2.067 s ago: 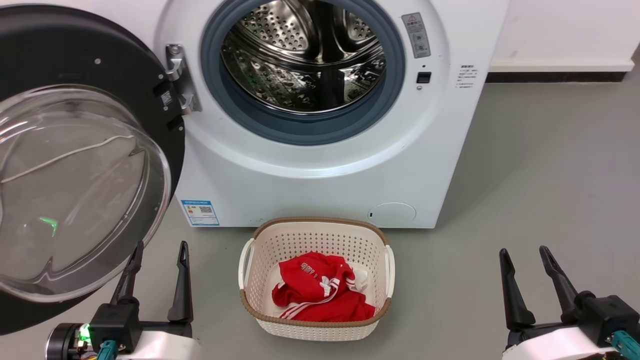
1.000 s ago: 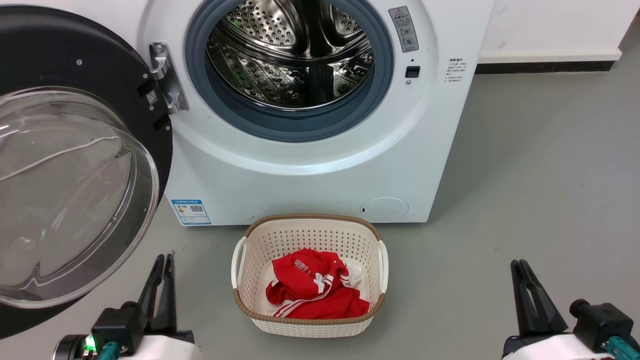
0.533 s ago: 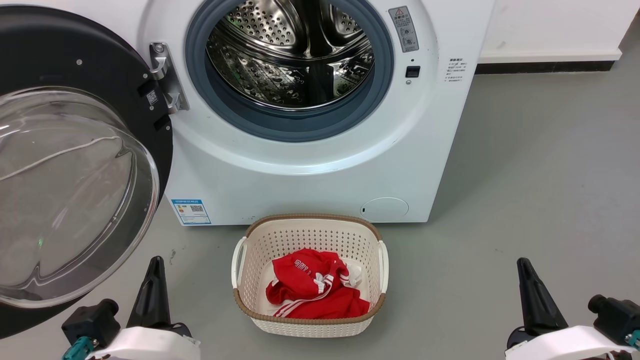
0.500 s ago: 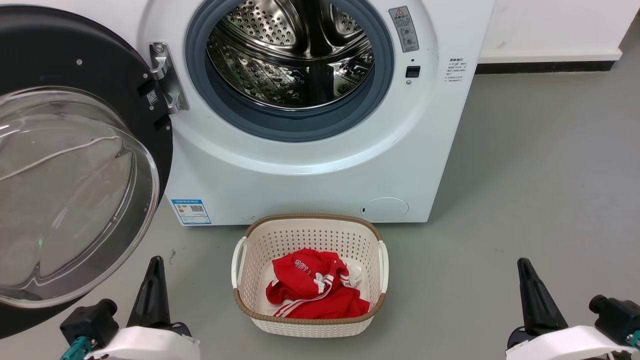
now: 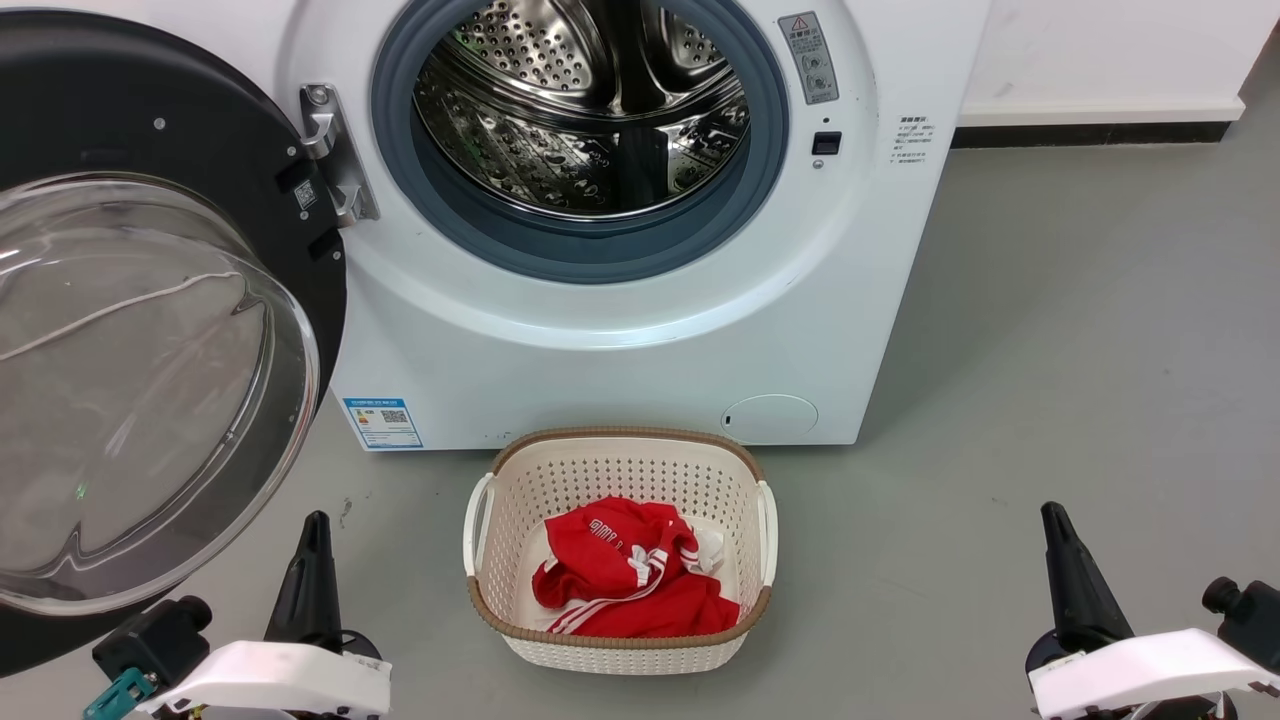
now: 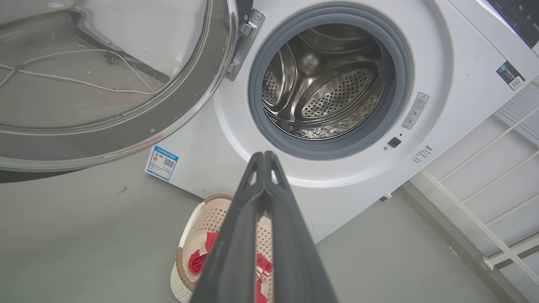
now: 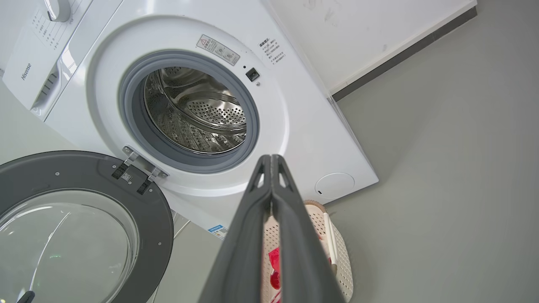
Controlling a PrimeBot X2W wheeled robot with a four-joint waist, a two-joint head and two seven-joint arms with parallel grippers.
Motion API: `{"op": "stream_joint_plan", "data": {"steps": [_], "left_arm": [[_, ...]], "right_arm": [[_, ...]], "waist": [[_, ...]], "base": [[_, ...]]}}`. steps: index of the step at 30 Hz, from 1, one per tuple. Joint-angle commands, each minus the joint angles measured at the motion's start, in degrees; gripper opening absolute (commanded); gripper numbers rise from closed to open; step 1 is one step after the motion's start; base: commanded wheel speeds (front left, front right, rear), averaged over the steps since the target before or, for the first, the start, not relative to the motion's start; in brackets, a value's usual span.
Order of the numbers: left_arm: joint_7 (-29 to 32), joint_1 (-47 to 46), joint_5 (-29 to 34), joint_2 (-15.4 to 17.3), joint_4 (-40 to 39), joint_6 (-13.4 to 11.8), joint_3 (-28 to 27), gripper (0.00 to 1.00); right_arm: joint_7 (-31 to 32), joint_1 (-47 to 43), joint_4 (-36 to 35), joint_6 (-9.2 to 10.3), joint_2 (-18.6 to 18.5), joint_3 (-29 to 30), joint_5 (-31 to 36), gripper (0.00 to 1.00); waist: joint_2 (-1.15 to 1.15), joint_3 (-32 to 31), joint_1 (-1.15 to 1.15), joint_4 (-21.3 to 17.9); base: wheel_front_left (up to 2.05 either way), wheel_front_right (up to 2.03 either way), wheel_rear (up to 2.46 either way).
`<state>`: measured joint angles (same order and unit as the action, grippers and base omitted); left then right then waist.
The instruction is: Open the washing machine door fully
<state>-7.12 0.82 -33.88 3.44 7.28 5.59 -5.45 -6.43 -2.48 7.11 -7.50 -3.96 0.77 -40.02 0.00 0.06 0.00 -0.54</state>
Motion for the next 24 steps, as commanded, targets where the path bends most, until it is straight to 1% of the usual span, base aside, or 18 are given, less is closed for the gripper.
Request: {"op": "stream_joint_plan", "data": {"steps": [1,24], "left_arm": [[0.6,-1.7,-2.9,0.2,-0.3,0.4,-0.1,0.00],[4.8,-3.6,-20.7,-0.1,1.9,0.9,-0.4,0.00]], "right_arm": [[0.5,1.6,-0.3,0.00,-0.6,0.2,-2.9,0.00],[3.6,4.0,1.9,0.00,-0.9,0.9,-19.6,0.00]], "waist": [[0.00,0.0,0.00,0.0],[0.00,0.0,0.00,0.1]], "base": [[0.00,0.00,0.00],[0.00,0.00,0.00]]}}
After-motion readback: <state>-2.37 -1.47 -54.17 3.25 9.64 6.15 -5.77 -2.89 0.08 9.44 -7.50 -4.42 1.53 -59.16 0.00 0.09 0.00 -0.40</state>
